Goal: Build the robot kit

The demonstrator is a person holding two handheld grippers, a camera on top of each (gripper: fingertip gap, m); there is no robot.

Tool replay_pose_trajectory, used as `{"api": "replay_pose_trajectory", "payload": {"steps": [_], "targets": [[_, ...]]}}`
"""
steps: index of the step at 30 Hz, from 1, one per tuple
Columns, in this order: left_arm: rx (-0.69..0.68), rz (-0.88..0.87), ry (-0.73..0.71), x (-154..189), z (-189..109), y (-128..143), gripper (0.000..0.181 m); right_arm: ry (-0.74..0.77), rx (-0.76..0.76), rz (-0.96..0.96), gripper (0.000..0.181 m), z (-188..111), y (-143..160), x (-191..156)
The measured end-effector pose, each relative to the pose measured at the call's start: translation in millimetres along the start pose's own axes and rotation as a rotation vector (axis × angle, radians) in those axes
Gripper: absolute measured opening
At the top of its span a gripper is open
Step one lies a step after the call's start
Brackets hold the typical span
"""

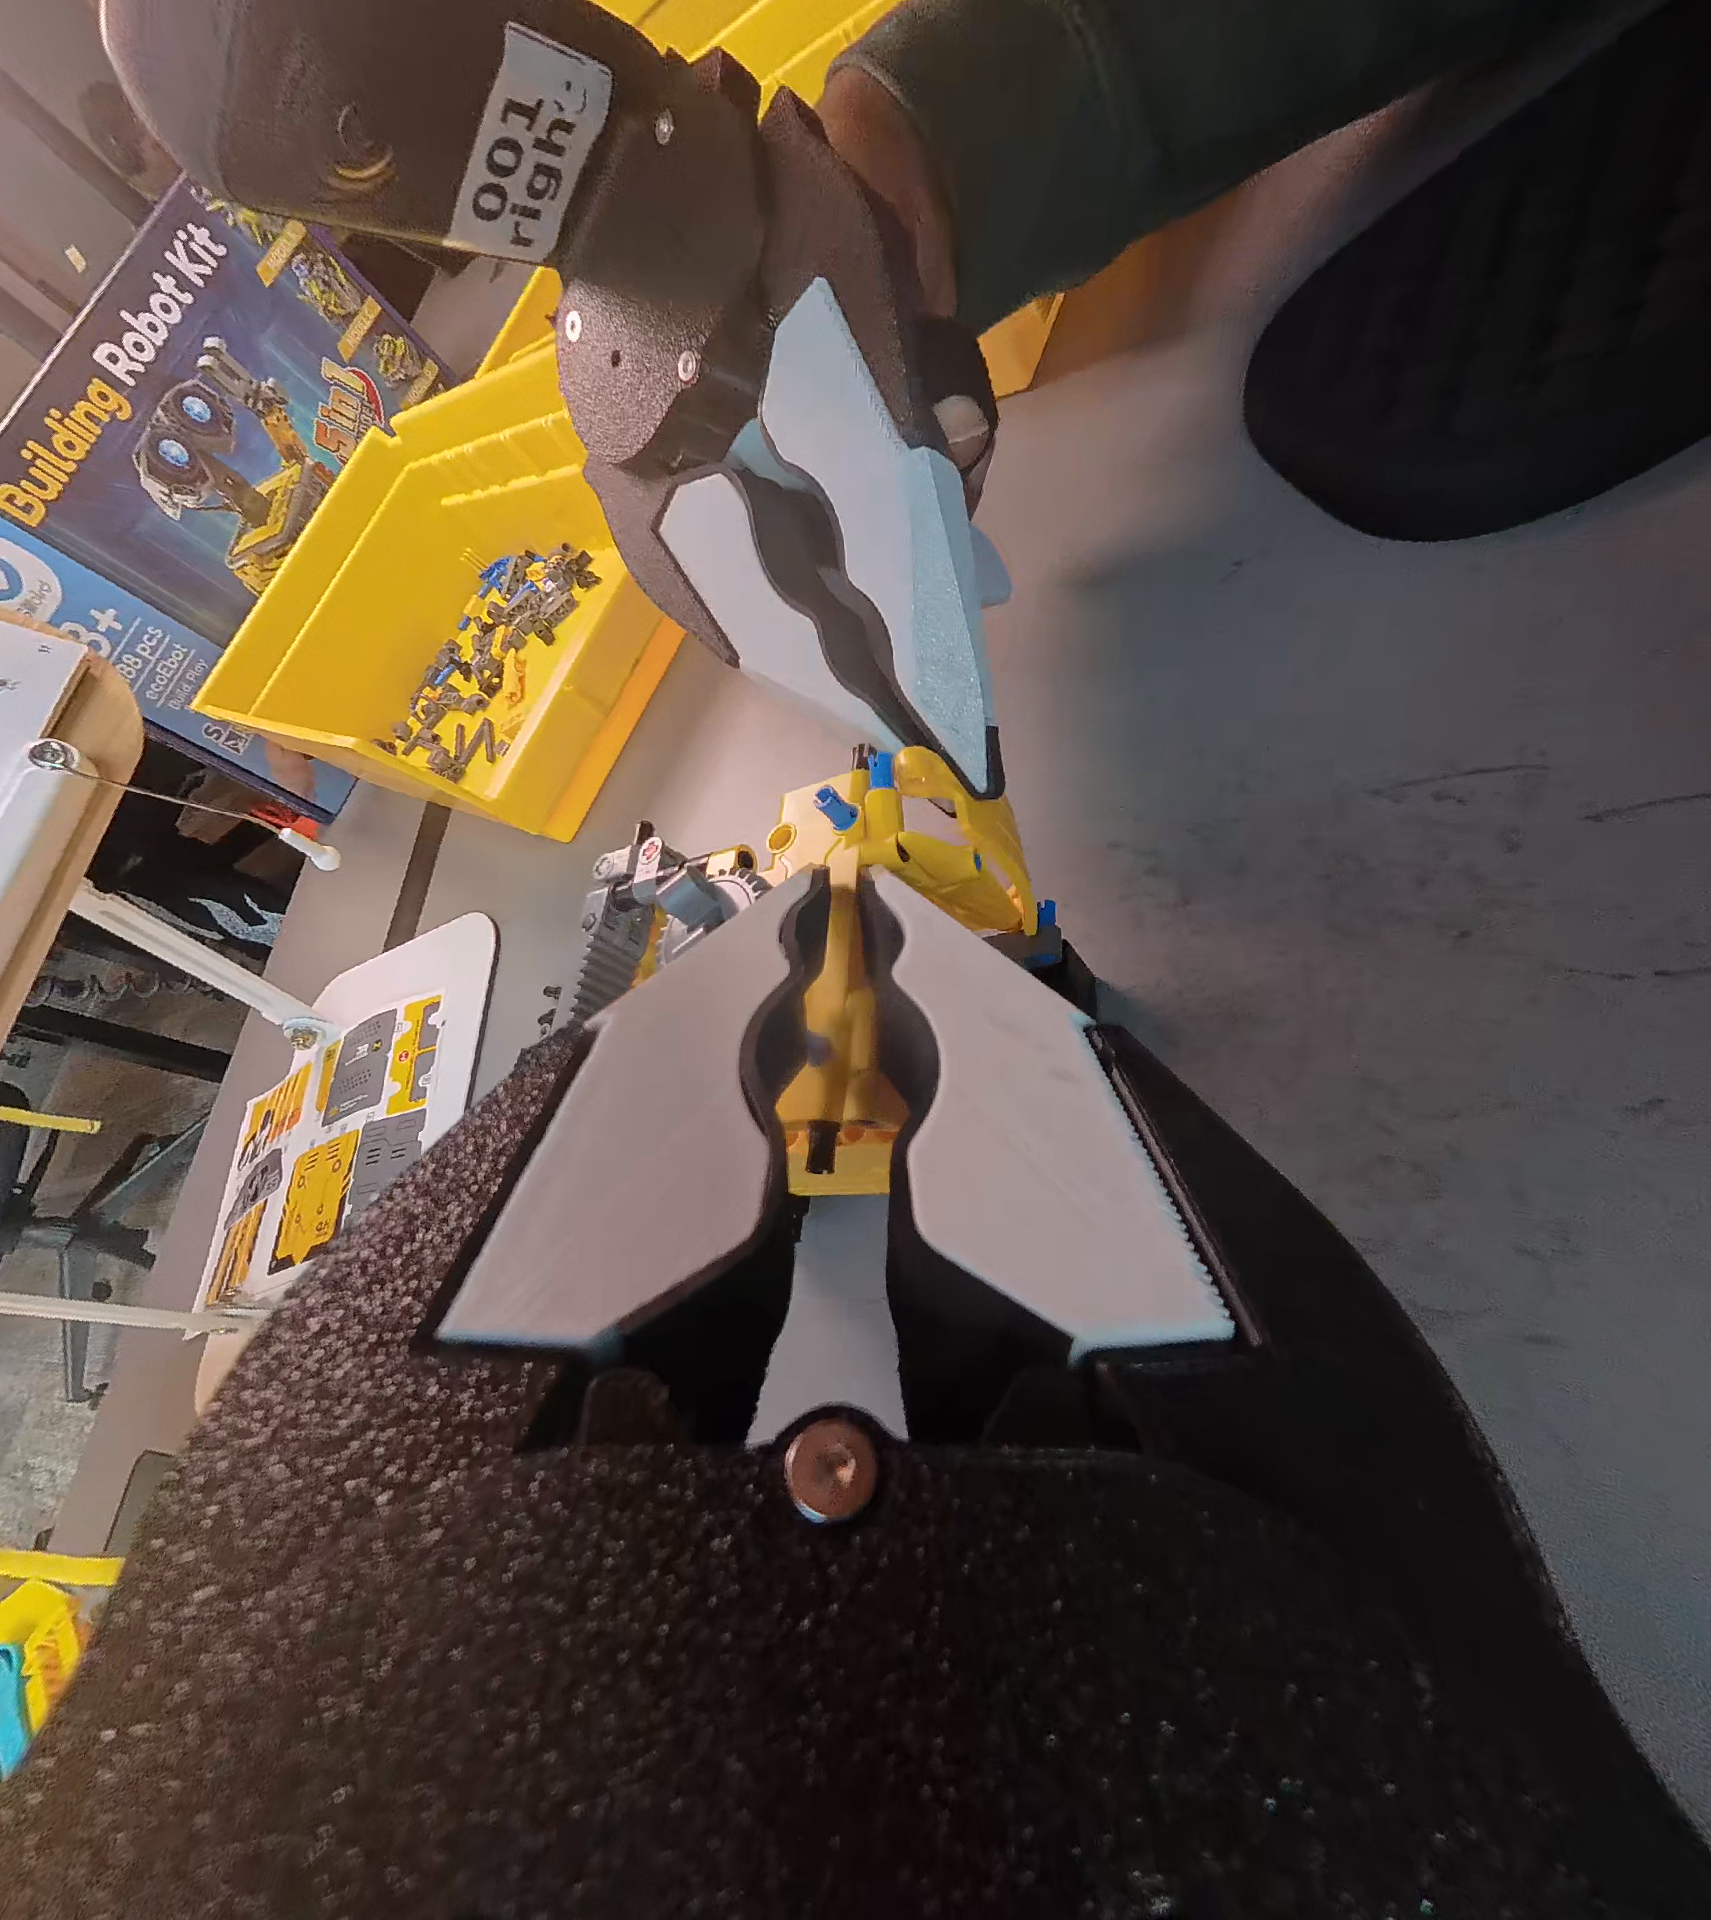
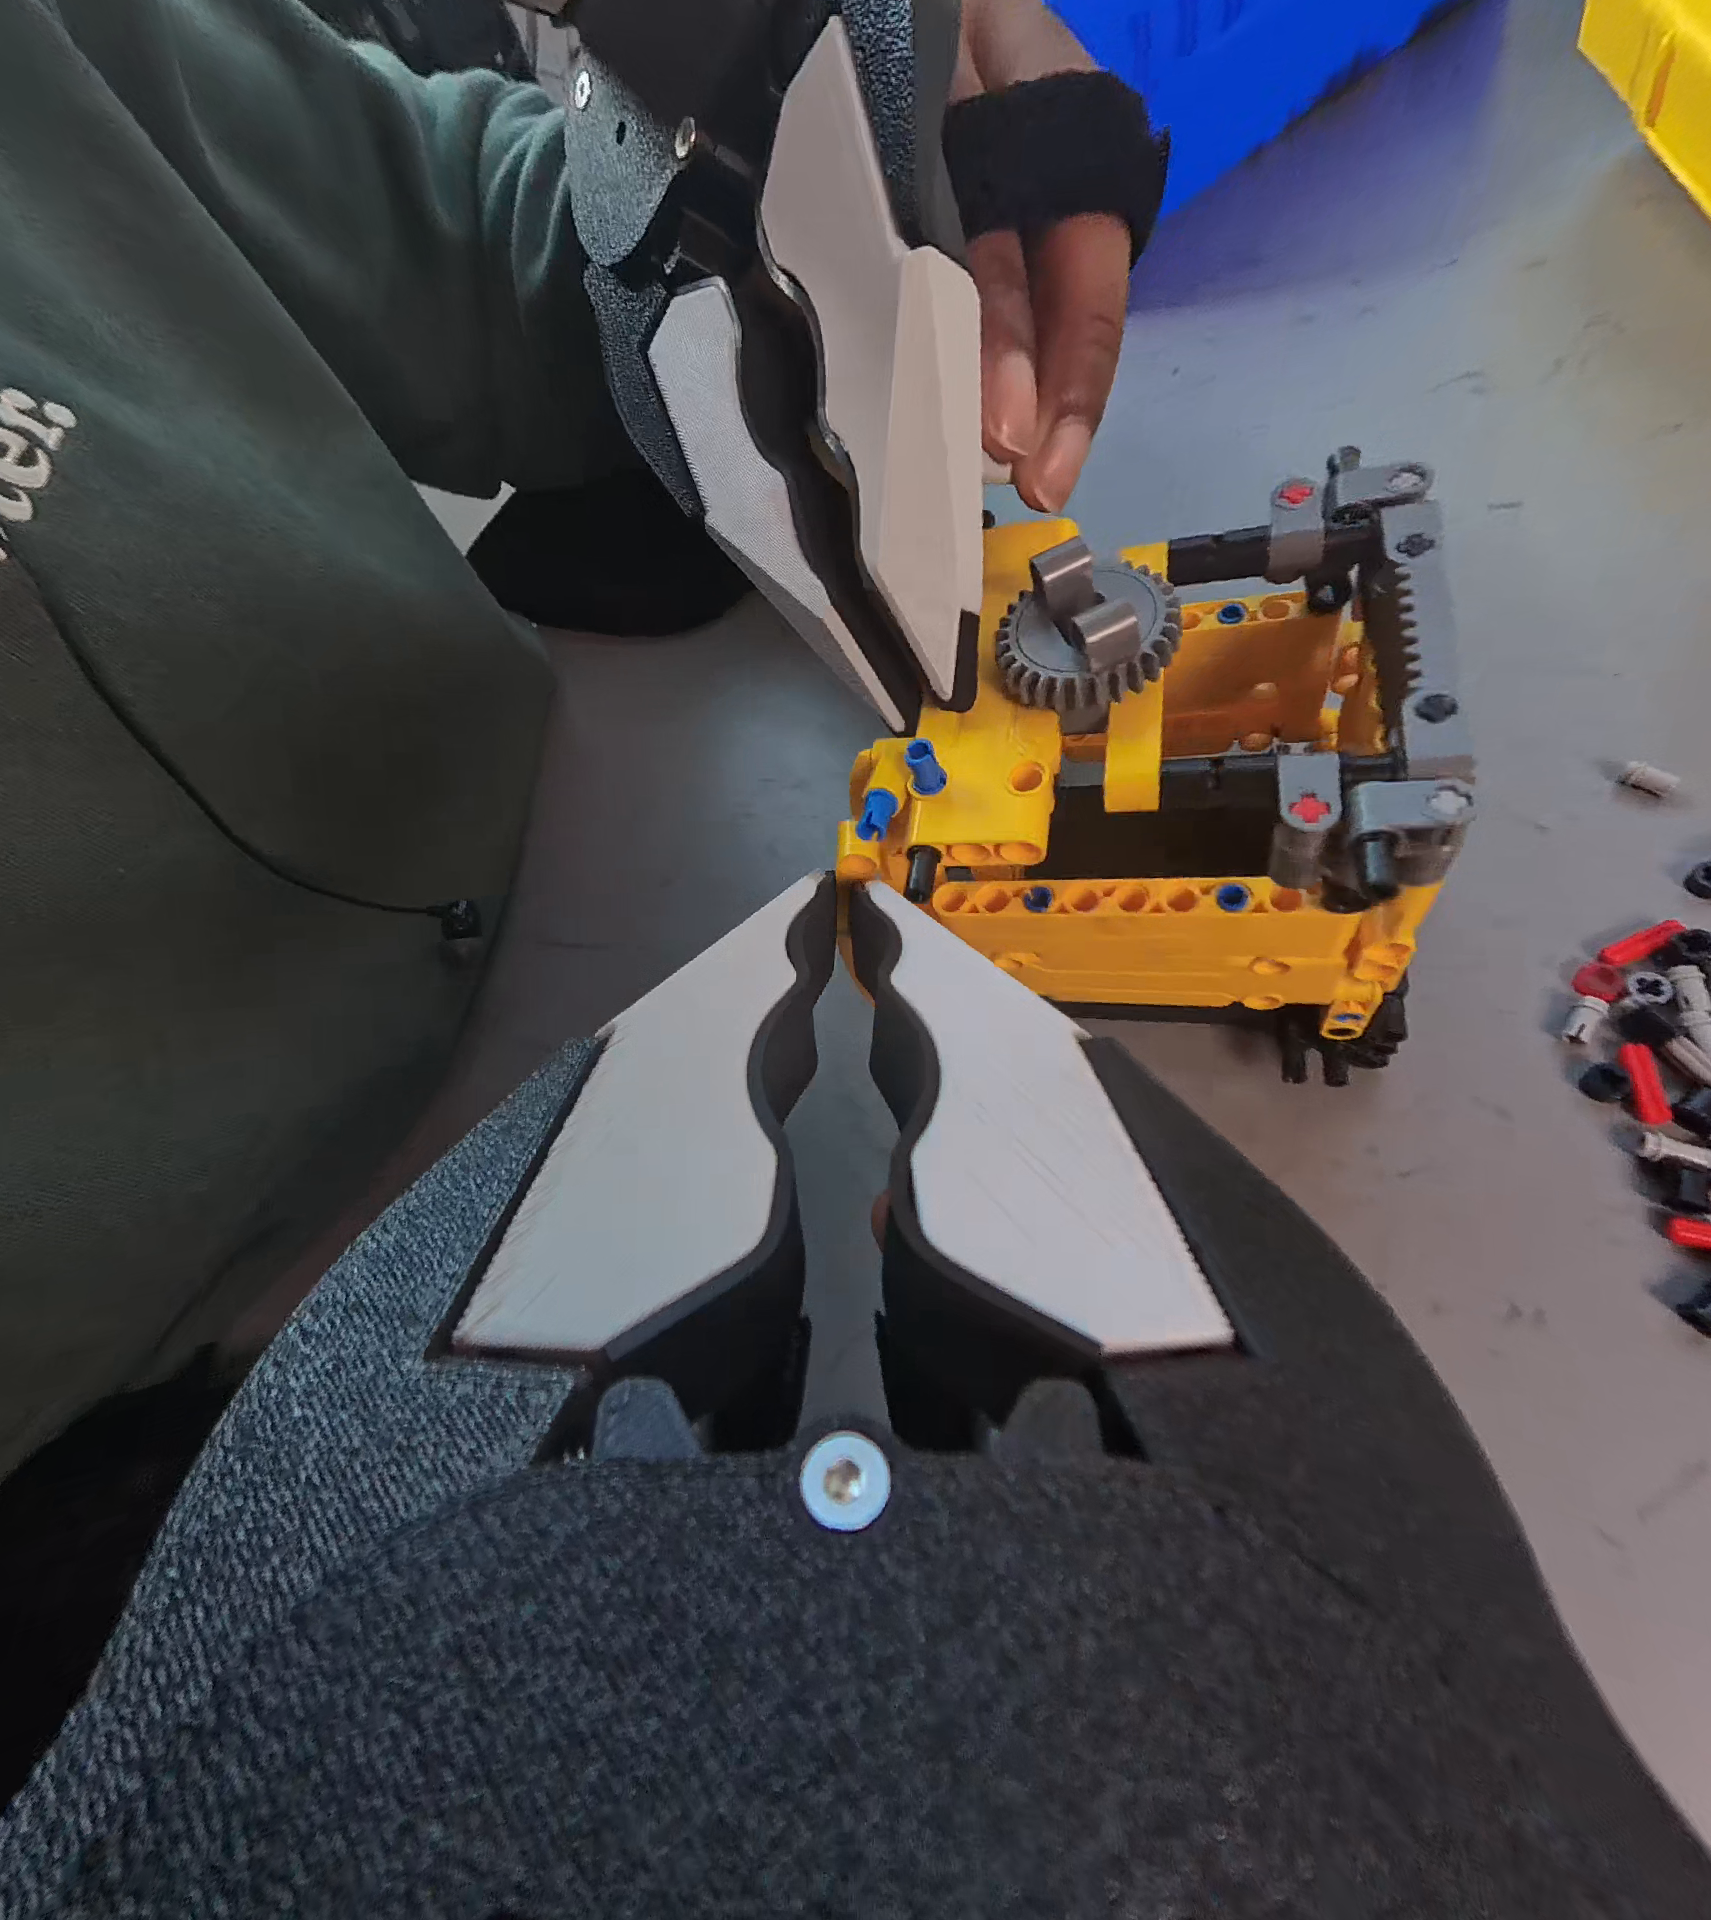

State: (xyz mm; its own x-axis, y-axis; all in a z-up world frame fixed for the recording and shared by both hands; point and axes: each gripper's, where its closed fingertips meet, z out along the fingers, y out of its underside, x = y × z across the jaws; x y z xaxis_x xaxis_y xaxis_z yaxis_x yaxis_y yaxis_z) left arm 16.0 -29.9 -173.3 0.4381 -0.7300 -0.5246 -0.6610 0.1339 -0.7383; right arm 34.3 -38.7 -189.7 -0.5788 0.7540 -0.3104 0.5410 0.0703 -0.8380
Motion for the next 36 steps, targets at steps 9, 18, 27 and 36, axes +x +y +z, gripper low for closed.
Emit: {"api": "replay_pose_trajectory", "payload": {"steps": [9, 18, 27, 36], "targets": [[-0.008, 0.033, -0.013, 0, -4, 0, 0.01, 0.066, -0.057, -0.036, 0.001, -11, -10, -3], [-0.012, 0.121, -0.035, 2, 0, 2, 0.013, 0.09, -0.185, 0.027, 0.001, -10, -3, 5], [0.011, 0.172, -0.031, 3, 2, 0, 0.011, 0.043, -0.279, 0.097, 0.001, -10, -4, 3], [0.041, 0.181, -0.046, 4, 4, -3, 0.006, 0.086, -0.334, 0.087, 0.0, -9, -4, 3]]}}
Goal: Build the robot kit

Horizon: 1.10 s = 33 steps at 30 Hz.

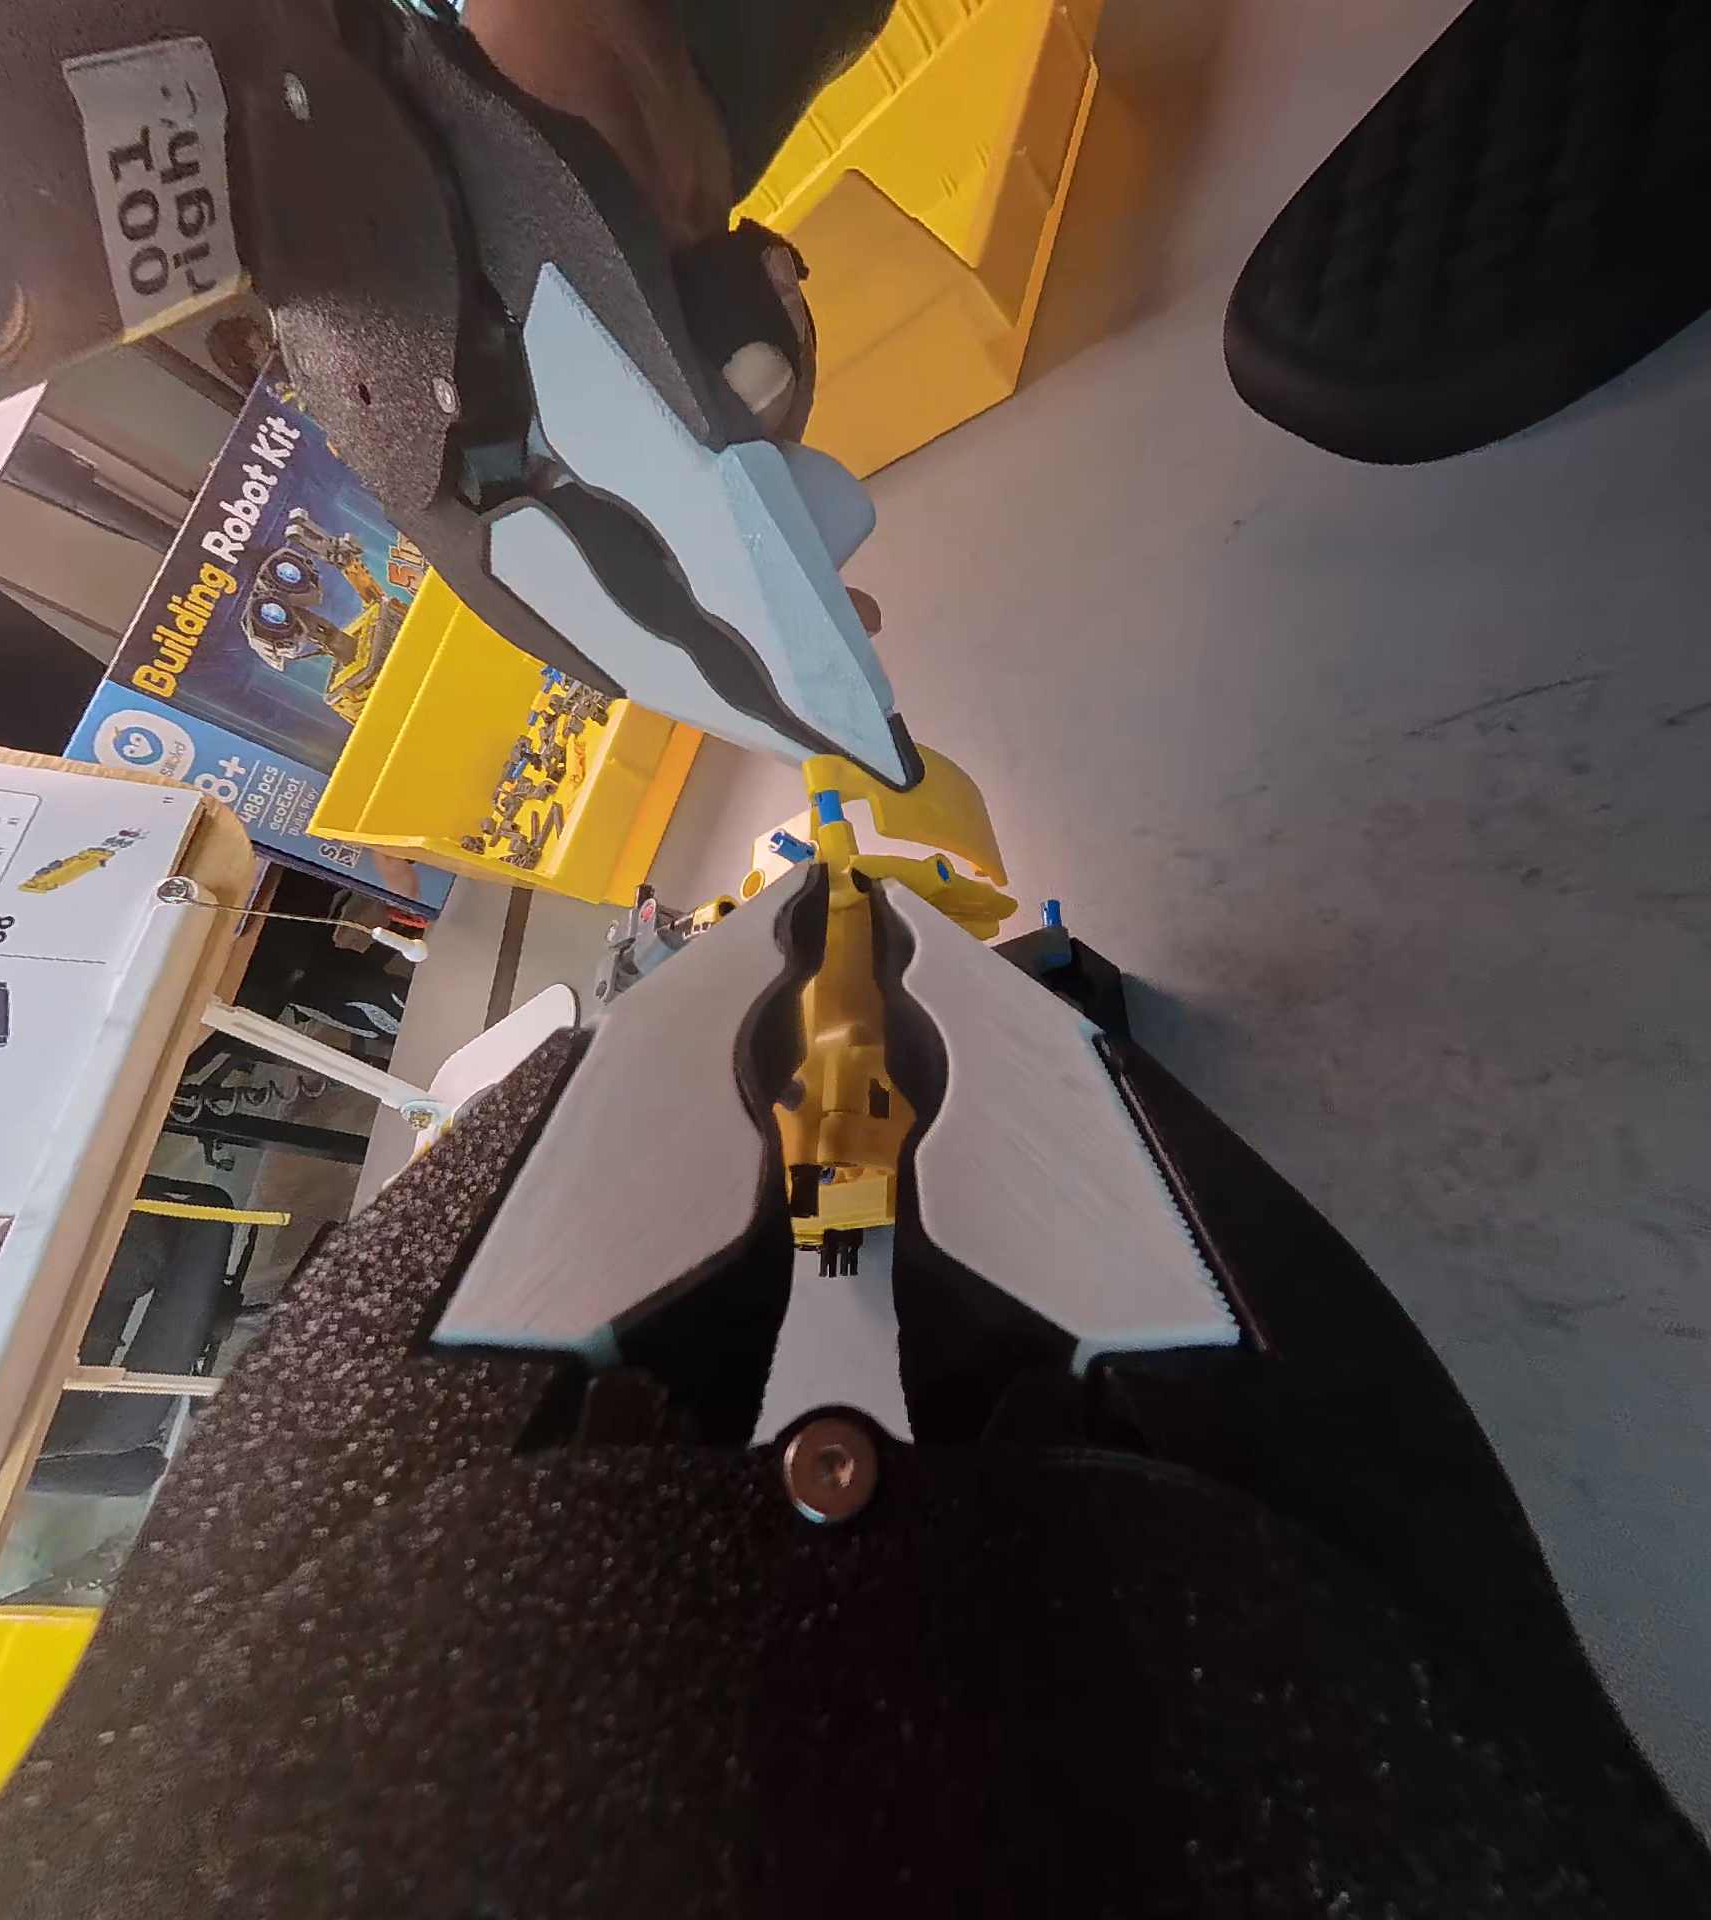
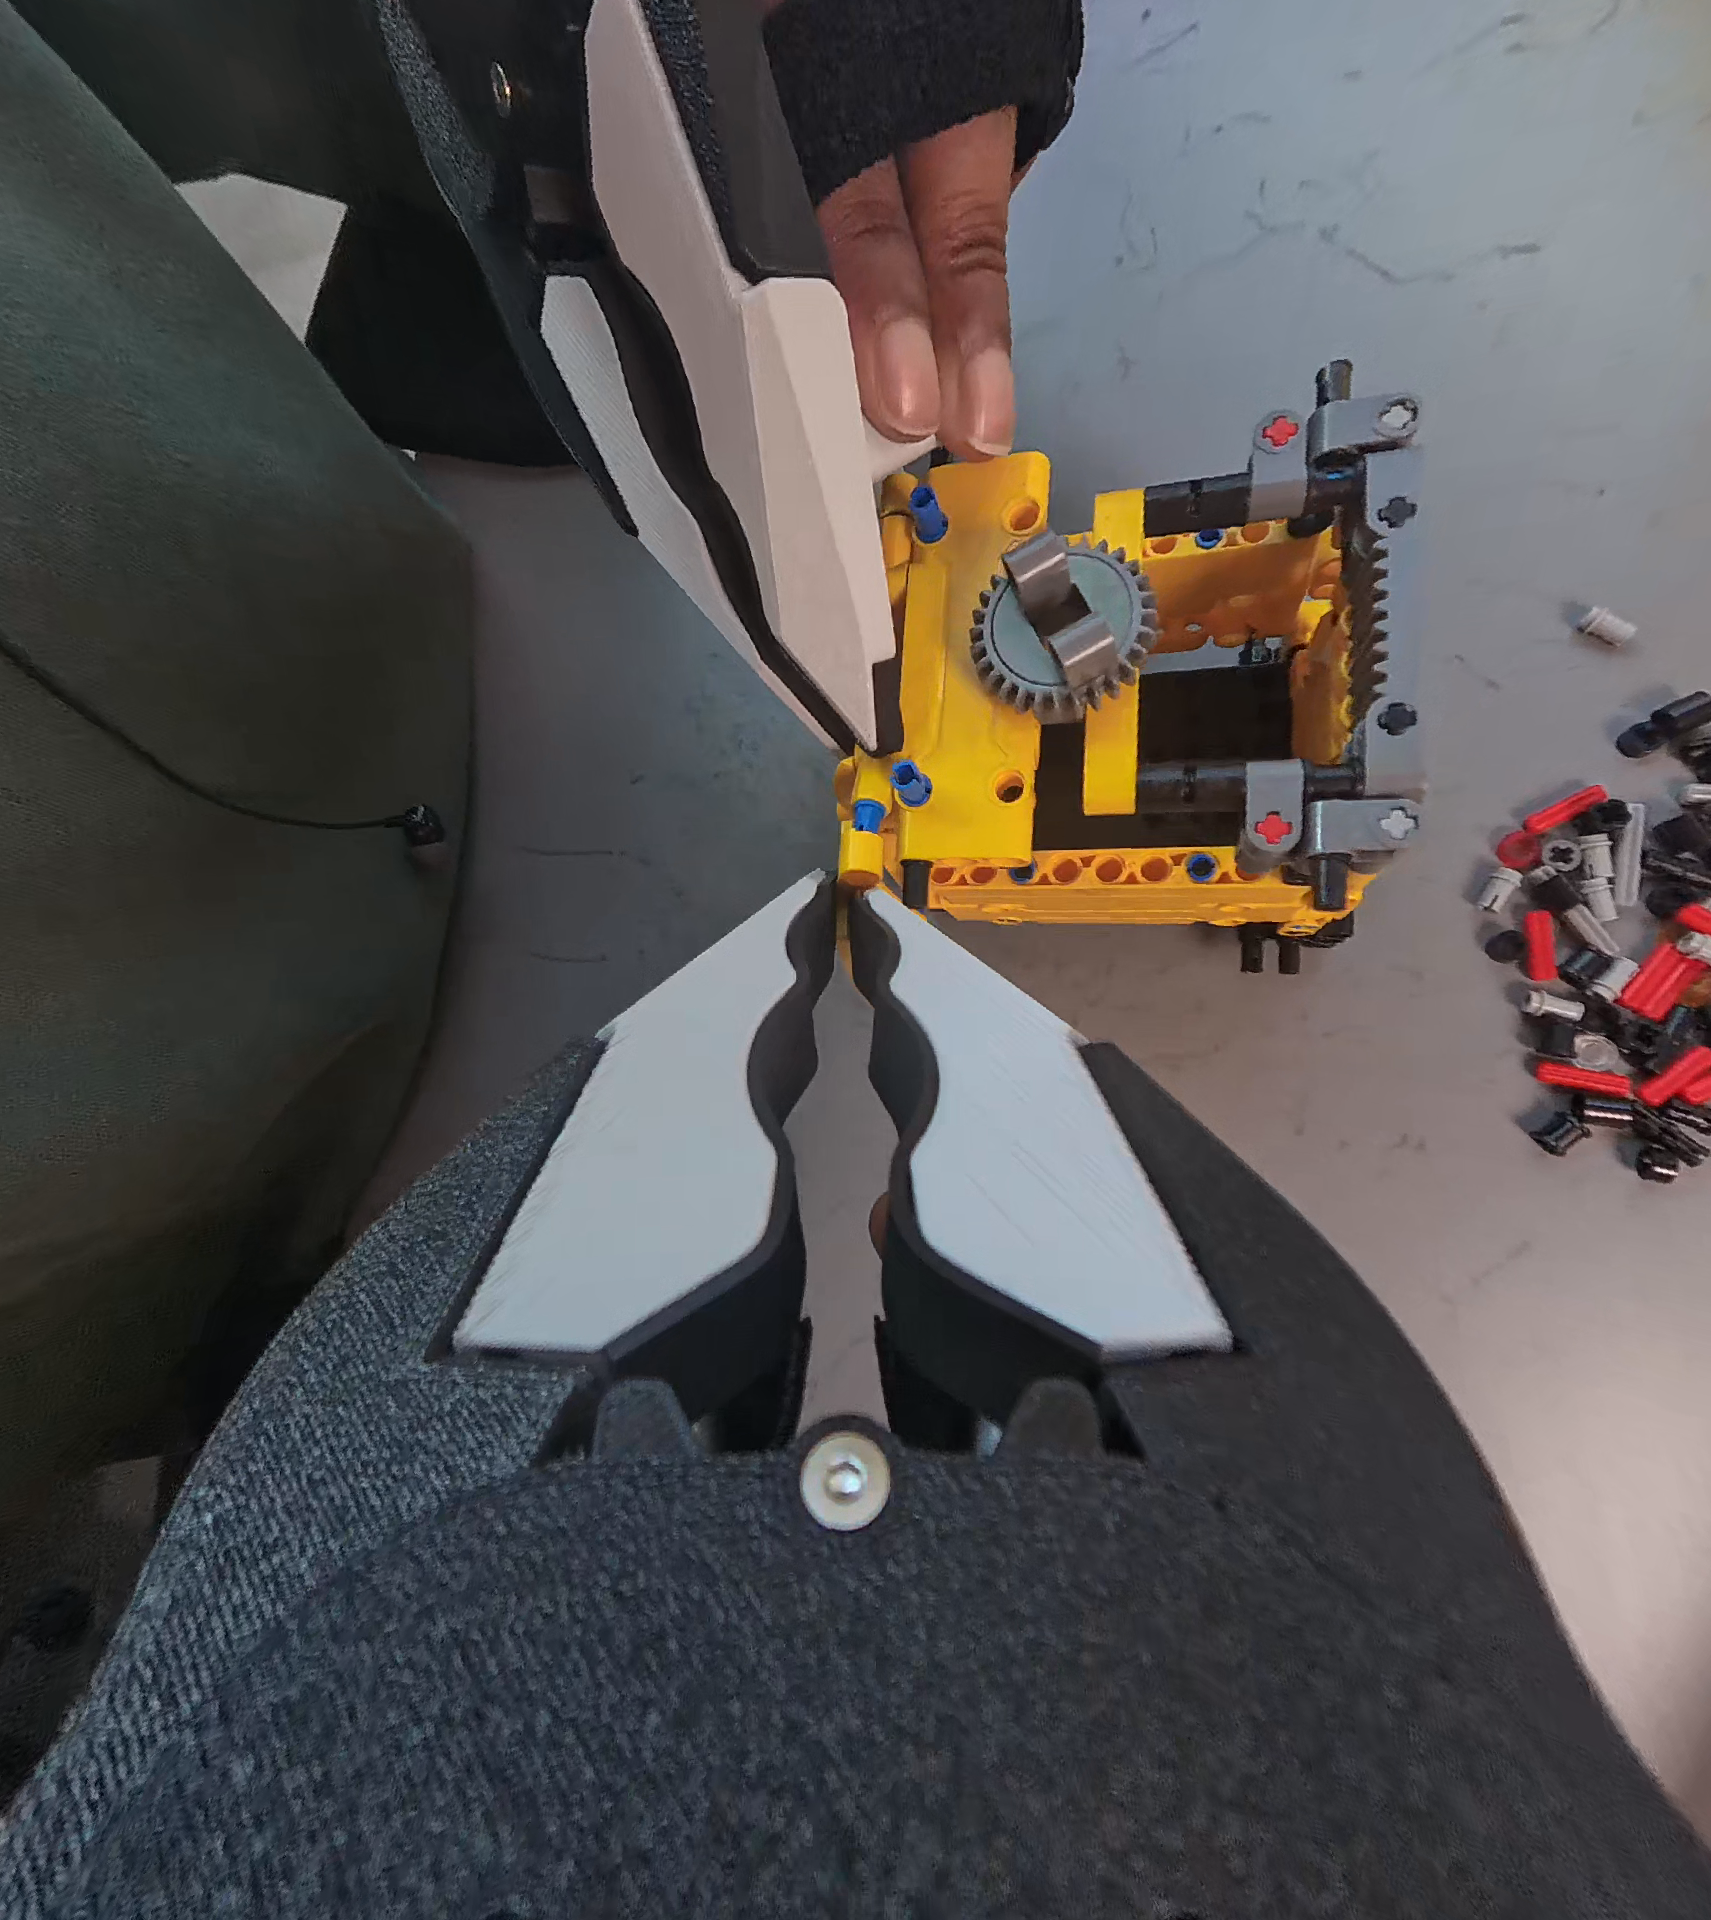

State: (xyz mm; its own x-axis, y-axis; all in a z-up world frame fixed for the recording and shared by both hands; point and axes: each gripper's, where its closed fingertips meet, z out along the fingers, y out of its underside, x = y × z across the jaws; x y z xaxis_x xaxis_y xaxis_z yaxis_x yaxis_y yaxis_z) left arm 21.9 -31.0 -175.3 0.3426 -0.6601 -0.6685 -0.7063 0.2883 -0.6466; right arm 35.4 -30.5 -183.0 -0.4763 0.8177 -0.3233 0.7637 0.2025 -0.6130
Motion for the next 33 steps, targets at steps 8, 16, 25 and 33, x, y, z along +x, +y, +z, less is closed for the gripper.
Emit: {"api": "replay_pose_trajectory", "payload": {"steps": [8, 16, 25, 33], "targets": [[0.018, -0.009, 0.007, -1, 3, -1, 0.004, 0.021, -0.139, -0.017, 0.0, -1, 2, 2], [0.012, 0.0, 0.017, -4, 4, 3, 0.006, -0.045, -0.118, 0.02, 0.001, -1, -1, 4], [0.035, -0.131, -0.029, -23, -24, 6, 0.02, 0.273, 0.126, -0.03, 0.011, -11, 0, 4], [-0.015, -0.527, 0.064, -9, -47, 51, 0.043, 0.657, 0.462, 0.099, 0.011, -19, -1, 1]]}}
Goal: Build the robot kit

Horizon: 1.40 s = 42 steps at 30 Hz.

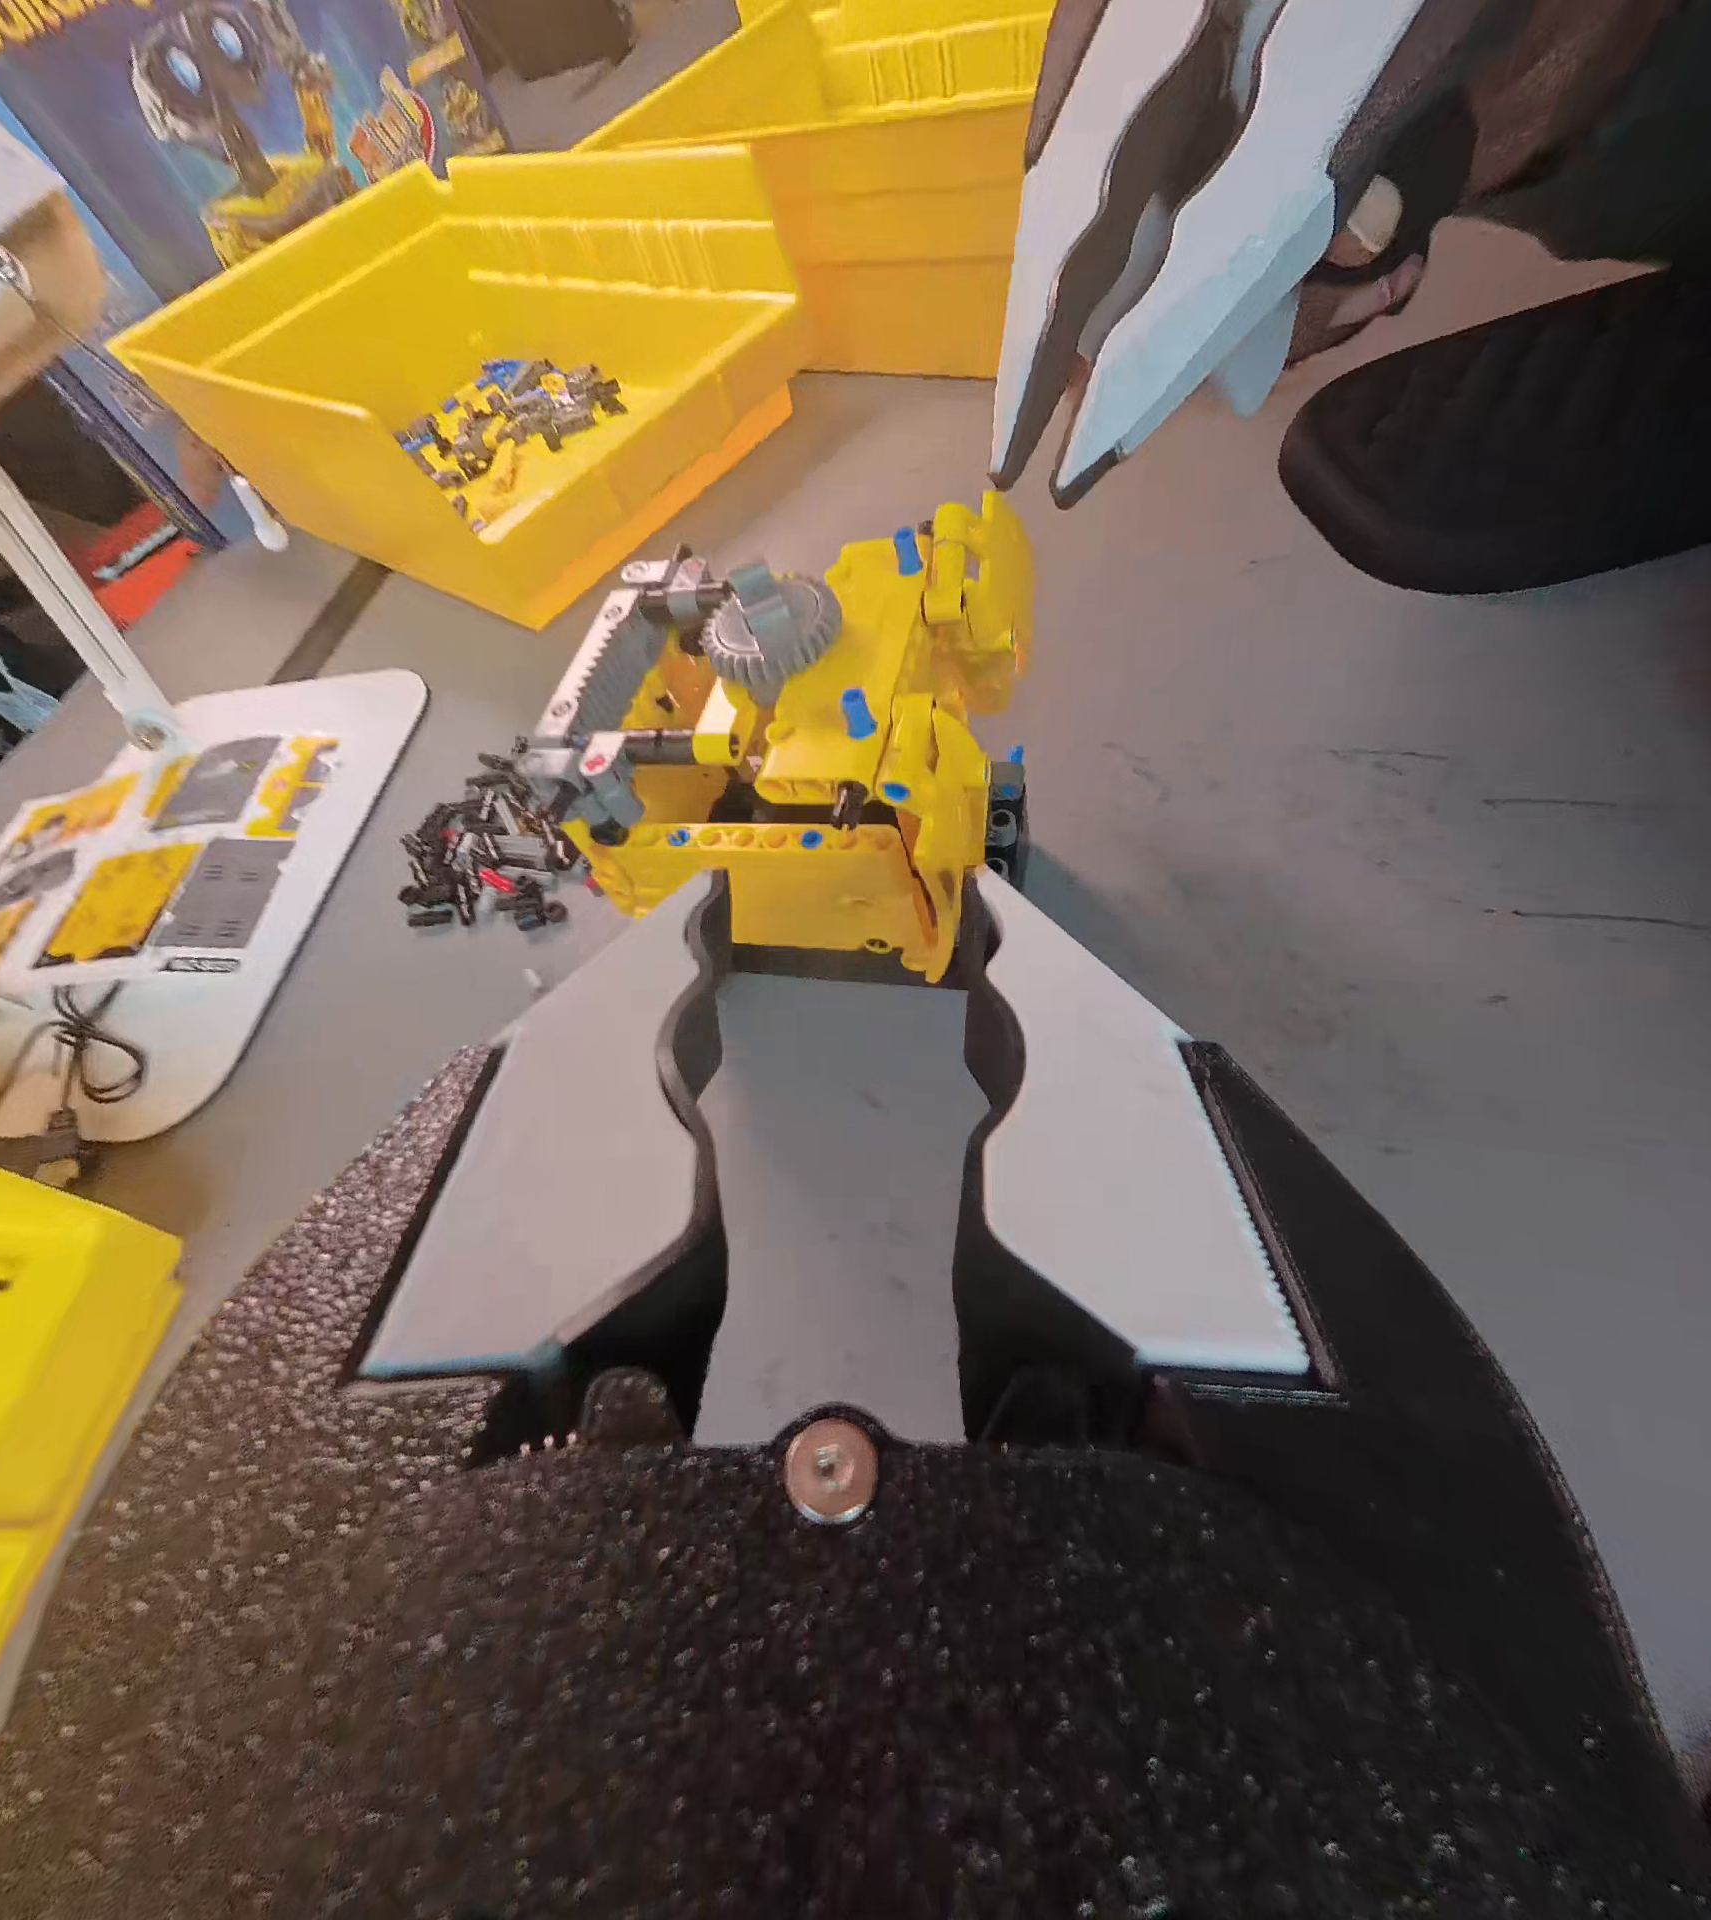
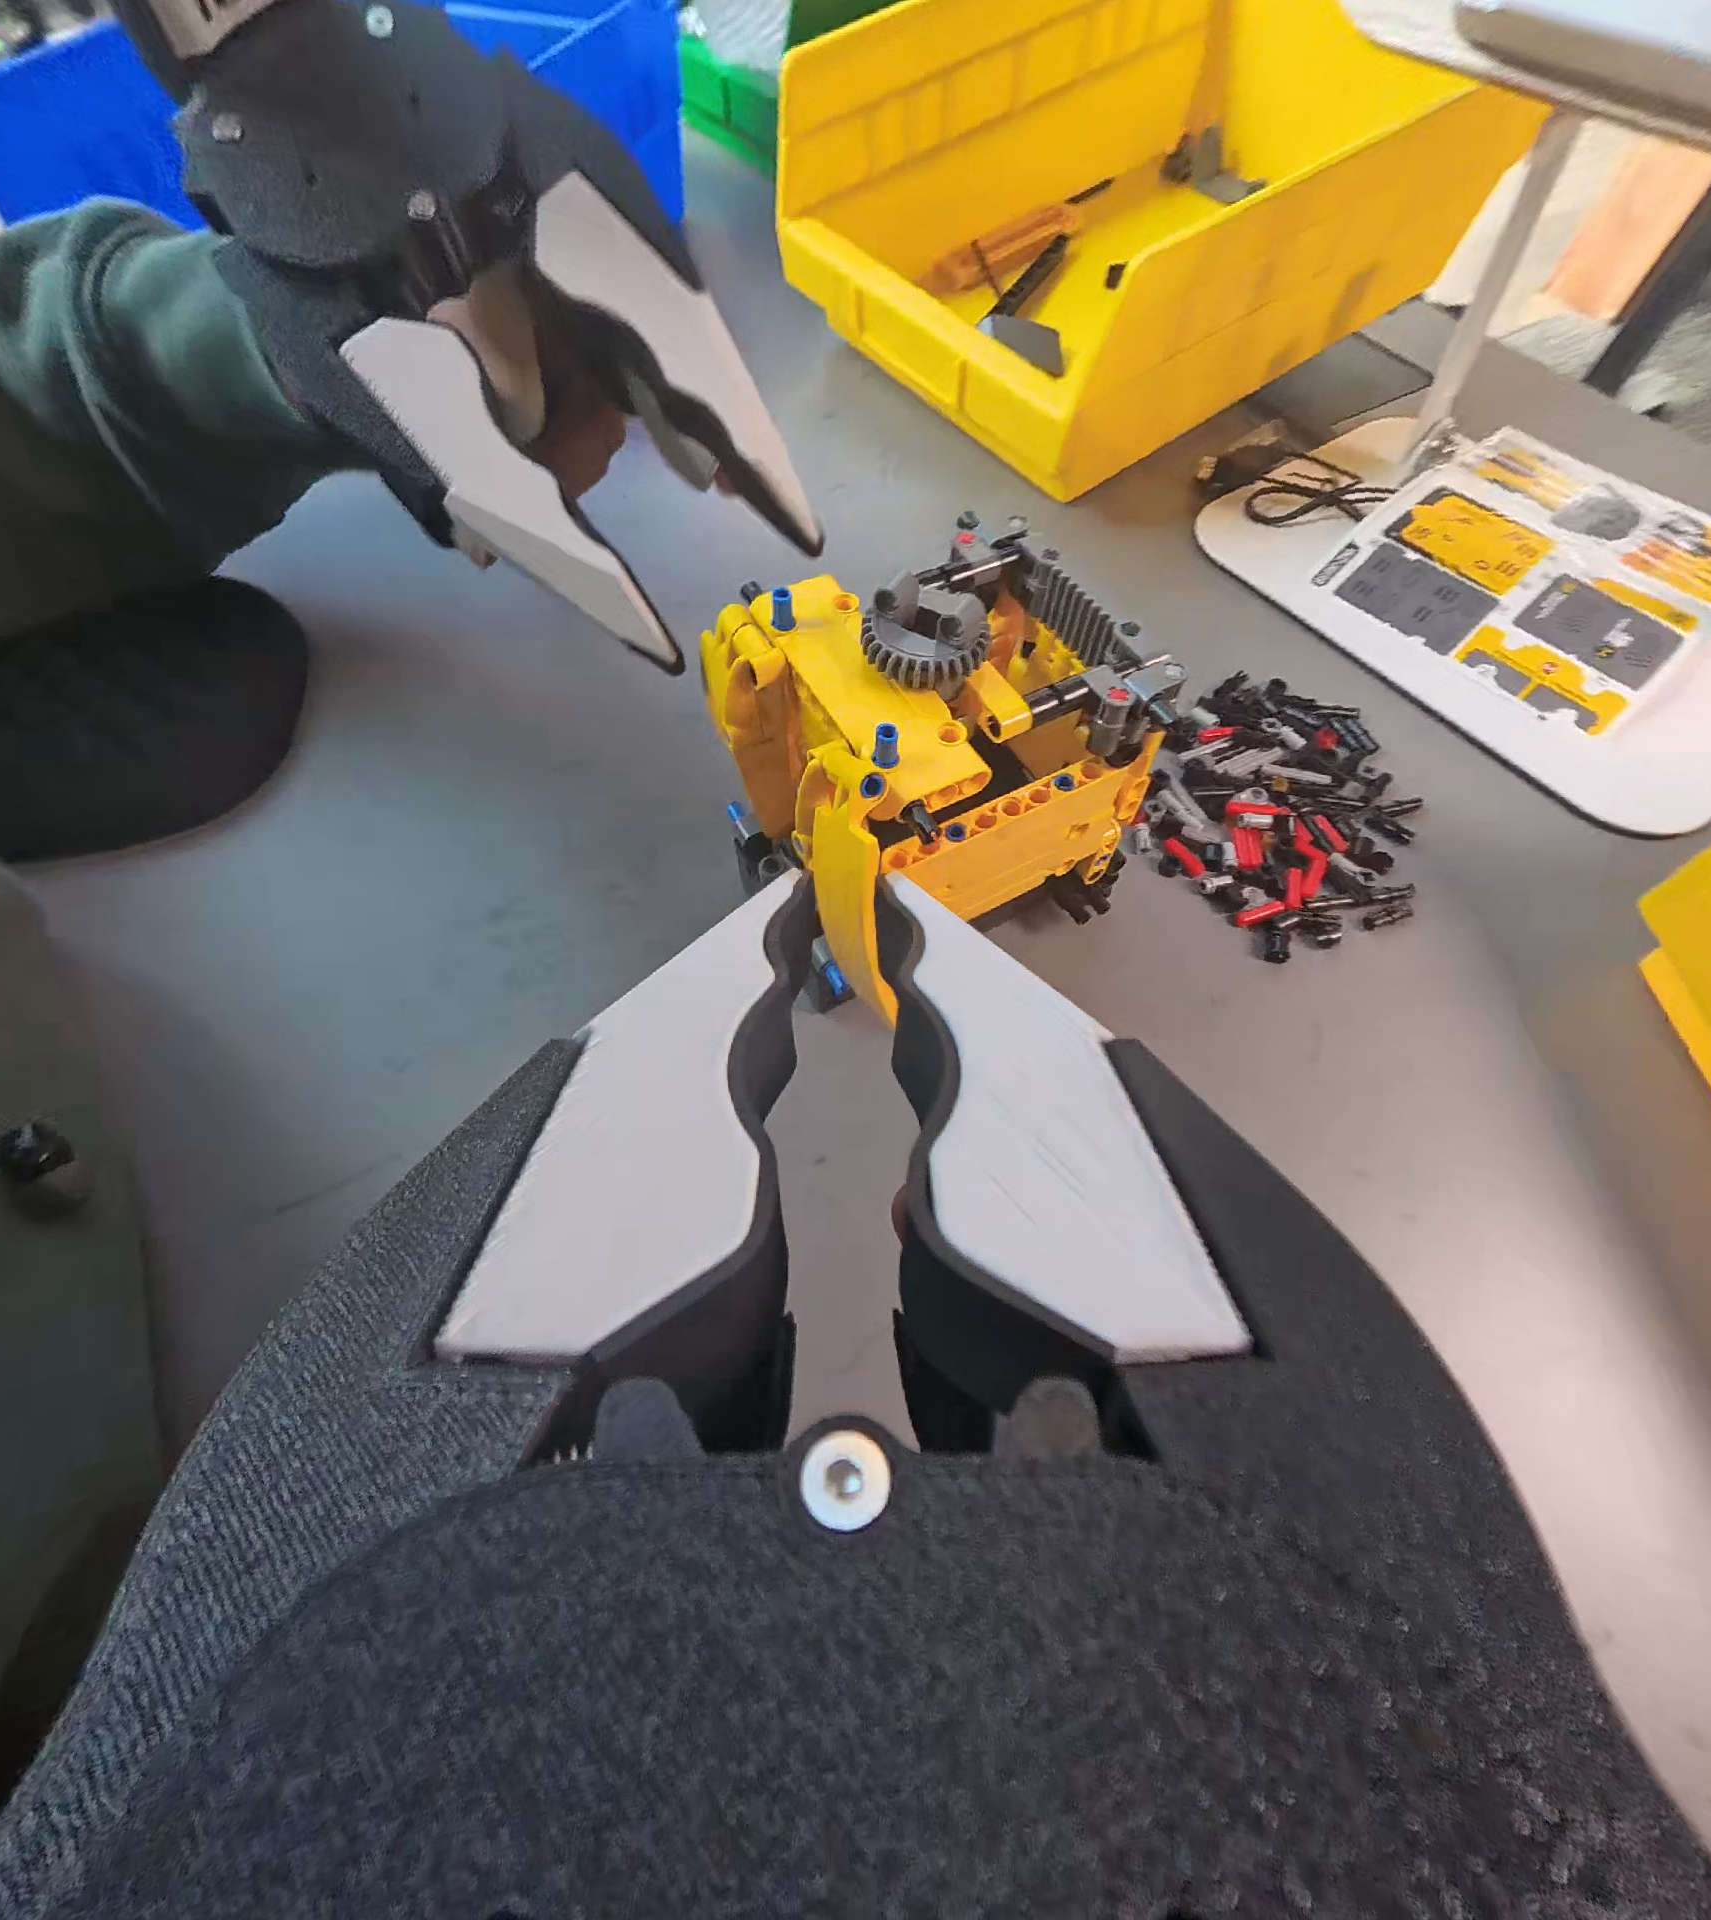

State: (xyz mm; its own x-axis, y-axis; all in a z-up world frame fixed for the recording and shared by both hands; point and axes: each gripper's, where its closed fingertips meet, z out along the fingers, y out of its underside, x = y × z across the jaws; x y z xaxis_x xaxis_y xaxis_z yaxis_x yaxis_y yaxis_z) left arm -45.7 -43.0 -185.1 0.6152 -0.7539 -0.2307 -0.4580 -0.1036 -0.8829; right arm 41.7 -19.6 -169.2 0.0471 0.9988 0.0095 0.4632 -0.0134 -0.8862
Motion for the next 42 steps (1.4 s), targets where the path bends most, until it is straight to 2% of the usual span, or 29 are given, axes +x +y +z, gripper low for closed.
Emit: {"api": "replay_pose_trajectory", "payload": {"steps": [4, 5, 7, 9, 13, 16, 22, 26, 33, 42], "targets": [[-0.023, -0.055, 0.054, 19, 17, 6, 0.038, 0.071, 0.072, 0.0, 0.01, 4, -8, -19], [-0.017, -0.04, 0.061, 24, 21, 3, 0.031, 0.115, 0.061, -0.027, 0.011, 6, -6, -20], [0.003, -0.029, 0.075, 34, 26, -5, 0.019, 0.206, 0.02, -0.094, 0.011, 10, 4, -15], [0.006, -0.01, 0.069, 42, 33, -10, 0.015, 0.3, 0.005, -0.123, 0.011, 8, 9, -4], [0.012, 0.048, 0.078, 59, 41, -17, 0.025, 0.391, 0.023, -0.142, 0.011, -8, 7, 9], [0.079, 0.02, 0.106, 61, 39, -29, 0.024, 0.392, 0.037, -0.139, 0.011, -9, 8, 12], [0.053, 0.033, 0.071, 60, 51, -32, 0.02, 0.44, 0.006, -0.215, 0.007, -5, 11, 26], [0.056, 0.027, 0.057, 61, 57, -33, 0.007, 0.464, -0.002, -0.323, 0.003, -3, 9, 30], [0.059, 0.031, 0.068, 63, 59, -32, 0.007, 0.49, 0.002, -0.592, 0.002, 1, 8, 26], [0.067, 0.029, 0.064, 62, 57, -33, 0.006, 0.329, 0.055, -0.328, 0.002, 2, 7, 29]]}}
